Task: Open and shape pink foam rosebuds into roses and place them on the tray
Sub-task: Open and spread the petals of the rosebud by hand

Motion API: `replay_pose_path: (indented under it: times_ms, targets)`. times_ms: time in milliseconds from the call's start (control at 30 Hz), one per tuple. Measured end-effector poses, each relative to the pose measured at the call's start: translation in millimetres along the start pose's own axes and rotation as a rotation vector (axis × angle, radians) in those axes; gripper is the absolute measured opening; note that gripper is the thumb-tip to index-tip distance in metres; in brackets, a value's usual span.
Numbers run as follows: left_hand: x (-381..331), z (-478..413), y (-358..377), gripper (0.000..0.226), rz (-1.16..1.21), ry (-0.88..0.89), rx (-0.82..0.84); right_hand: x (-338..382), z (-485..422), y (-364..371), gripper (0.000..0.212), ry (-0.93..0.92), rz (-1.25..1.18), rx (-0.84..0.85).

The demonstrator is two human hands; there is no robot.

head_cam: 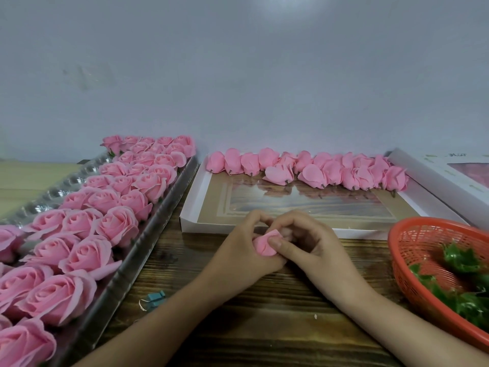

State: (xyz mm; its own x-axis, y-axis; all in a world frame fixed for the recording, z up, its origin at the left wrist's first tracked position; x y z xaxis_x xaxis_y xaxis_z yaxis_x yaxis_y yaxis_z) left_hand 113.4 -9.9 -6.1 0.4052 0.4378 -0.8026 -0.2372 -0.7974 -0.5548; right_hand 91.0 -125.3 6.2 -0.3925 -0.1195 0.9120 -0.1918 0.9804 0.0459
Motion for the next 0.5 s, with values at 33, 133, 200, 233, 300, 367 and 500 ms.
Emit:
replay_pose_path:
  times_ms: [33, 133, 200, 233, 300, 367, 500]
  targets:
    - [-1, 0, 1, 0.038, -0.02, 0.009, -0.005, -1, 0, -1, 0.007, 0.006, -0.018, -0.01]
    - [-3, -4, 6, 0.034, -0.082, 0.001, -0.021, -2, -1, -2, 0.008, 0.018, -0.035, -0.035]
    - [-5, -9, 10, 0.034, -0.112, -0.02, -0.053, -3, -1, -4, 0.008, 0.016, -0.005, -0.063]
    - [-5, -11, 12, 0.033, -0.119, -0.027, -0.071, -3, -1, -6, 0.006, 0.012, 0.009, -0.071]
    - [-6, -11, 14, 0.029, -0.127, -0.031, -0.092, -5, -1, -8, 0.003, 0.006, 0.028, -0.073]
    - [-5, -9, 15, 0.03, -0.131, -0.018, -0.08, -4, 0, -8, 0.004, -0.002, 0.064, -0.053]
    - [-11, -6, 14, 0.035, -0.077, 0.036, -0.035, 8, 1, -3, 0.003, -0.082, 0.172, 0.05]
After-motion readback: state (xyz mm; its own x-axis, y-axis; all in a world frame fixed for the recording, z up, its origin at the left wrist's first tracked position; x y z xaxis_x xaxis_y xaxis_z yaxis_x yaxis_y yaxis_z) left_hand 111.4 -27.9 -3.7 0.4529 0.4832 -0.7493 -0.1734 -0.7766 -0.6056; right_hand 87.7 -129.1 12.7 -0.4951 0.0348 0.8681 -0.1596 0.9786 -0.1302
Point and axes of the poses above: each hand's wrist, its own z-axis away from the middle knuckle, its own y-axis out of the palm, x = y × z, the point moved 7 cm from there along -z, towards the middle knuckle, and after that the axes turned 15 degrees about -z, right-handed, at the moved point
